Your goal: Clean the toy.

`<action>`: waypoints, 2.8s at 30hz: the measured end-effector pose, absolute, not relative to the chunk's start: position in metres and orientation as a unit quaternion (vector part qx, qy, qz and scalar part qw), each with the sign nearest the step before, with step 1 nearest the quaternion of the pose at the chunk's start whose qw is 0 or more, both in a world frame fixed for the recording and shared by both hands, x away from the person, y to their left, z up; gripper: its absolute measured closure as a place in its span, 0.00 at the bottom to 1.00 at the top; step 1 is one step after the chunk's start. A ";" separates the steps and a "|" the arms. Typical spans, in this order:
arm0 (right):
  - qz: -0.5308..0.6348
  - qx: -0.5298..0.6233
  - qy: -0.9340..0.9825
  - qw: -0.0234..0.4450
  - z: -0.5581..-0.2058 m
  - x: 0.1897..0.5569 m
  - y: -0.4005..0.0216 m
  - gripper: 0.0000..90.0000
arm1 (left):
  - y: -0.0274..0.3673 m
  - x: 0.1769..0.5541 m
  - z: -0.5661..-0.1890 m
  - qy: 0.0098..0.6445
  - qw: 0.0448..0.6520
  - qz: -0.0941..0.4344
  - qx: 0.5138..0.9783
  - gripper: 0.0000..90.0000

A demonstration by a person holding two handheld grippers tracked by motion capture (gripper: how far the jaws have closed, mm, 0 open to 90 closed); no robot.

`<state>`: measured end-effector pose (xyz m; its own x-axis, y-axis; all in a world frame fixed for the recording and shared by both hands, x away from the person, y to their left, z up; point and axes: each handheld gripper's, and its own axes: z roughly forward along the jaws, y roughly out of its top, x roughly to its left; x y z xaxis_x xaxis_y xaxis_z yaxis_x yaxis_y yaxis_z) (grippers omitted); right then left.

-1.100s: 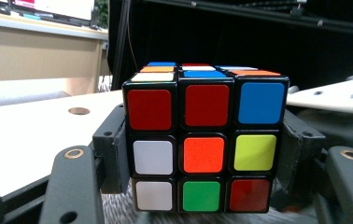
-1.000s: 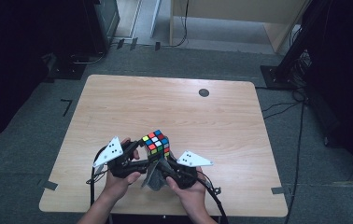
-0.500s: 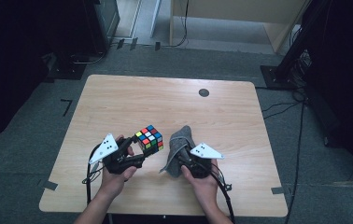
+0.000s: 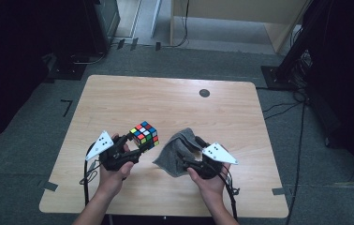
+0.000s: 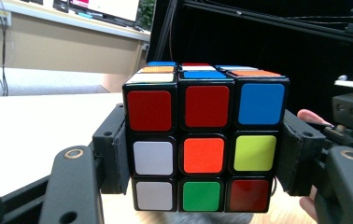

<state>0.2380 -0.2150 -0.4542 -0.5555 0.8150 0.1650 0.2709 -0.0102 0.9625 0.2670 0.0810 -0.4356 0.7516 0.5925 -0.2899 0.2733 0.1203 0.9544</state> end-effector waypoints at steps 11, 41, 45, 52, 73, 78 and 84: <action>0.608 0.360 0.683 0.186 -0.464 0.230 -0.172 0.16 | 0.060 0.262 -0.435 0.343 0.662 0.107 0.657 0.38; 0.615 0.353 0.664 0.237 -0.464 0.226 -0.161 0.38 | 0.041 0.260 -0.442 0.341 0.658 0.056 0.669 0.37; 0.610 0.347 0.670 0.244 -0.462 0.225 -0.164 0.38 | 0.042 0.260 -0.440 0.335 0.661 0.049 0.670 0.36; 0.600 0.357 0.676 0.237 -0.464 0.227 -0.171 0.38 | 0.055 0.264 -0.433 0.336 0.678 0.047 0.652 0.27; 0.581 0.354 0.712 0.174 -0.436 0.239 -0.220 0.38 | 0.052 0.260 -0.452 0.196 0.554 0.242 0.772 0.11; 0.581 0.351 0.720 0.142 -0.434 0.237 -0.211 0.38 | 0.047 0.257 -0.458 0.172 0.539 0.273 0.778 0.16; 0.579 0.354 0.726 0.110 -0.435 0.236 -0.204 0.38 | 0.042 0.252 -0.460 0.145 0.524 0.302 0.783 0.16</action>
<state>0.2361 -0.2041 -0.4346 -0.7245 0.6424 0.2498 0.3868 0.0791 0.9188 0.2519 0.0417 -0.4601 0.7756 0.5440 0.3203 -0.0886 -0.4086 0.9084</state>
